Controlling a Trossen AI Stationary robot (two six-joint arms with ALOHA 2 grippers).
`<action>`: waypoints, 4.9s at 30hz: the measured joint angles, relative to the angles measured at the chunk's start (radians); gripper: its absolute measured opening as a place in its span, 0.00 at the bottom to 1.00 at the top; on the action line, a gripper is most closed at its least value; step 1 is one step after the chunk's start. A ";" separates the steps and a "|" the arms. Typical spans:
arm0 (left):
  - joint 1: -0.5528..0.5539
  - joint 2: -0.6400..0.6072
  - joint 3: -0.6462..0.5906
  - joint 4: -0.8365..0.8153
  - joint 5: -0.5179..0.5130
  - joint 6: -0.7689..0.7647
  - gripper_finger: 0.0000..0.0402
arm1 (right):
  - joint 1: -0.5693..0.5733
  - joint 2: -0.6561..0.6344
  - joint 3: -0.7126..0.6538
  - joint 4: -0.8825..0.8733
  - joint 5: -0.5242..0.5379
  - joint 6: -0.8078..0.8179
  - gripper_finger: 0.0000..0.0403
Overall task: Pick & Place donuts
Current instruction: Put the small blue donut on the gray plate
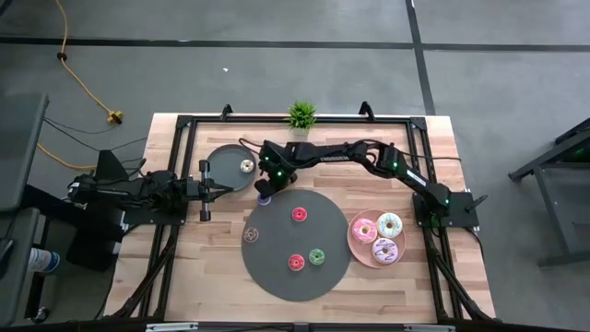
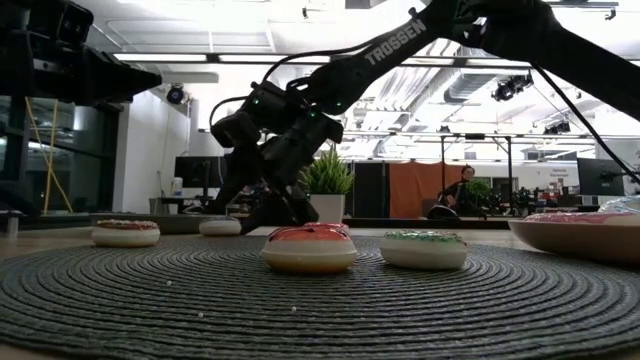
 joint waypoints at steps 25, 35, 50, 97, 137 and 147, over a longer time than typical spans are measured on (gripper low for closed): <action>0.000 0.000 0.000 0.000 0.000 0.000 0.00 | 0.008 0.004 -0.004 0.016 -0.046 -0.031 0.26; 0.000 0.000 0.000 0.000 0.000 0.000 0.00 | 0.005 0.004 -0.004 0.057 -0.059 -0.034 0.20; 0.000 0.000 0.000 0.000 0.000 0.000 0.00 | -0.018 0.004 0.102 0.087 -0.098 -0.027 0.19; 0.000 0.000 0.000 0.000 0.000 0.000 0.00 | -0.126 0.080 0.230 0.201 0.378 0.287 0.19; 0.000 0.000 0.000 0.000 0.000 0.000 0.00 | -0.094 0.136 0.230 0.269 0.457 0.392 0.19; 0.000 0.000 0.000 0.000 0.000 0.000 0.00 | -0.095 0.157 0.230 0.297 0.427 0.388 0.19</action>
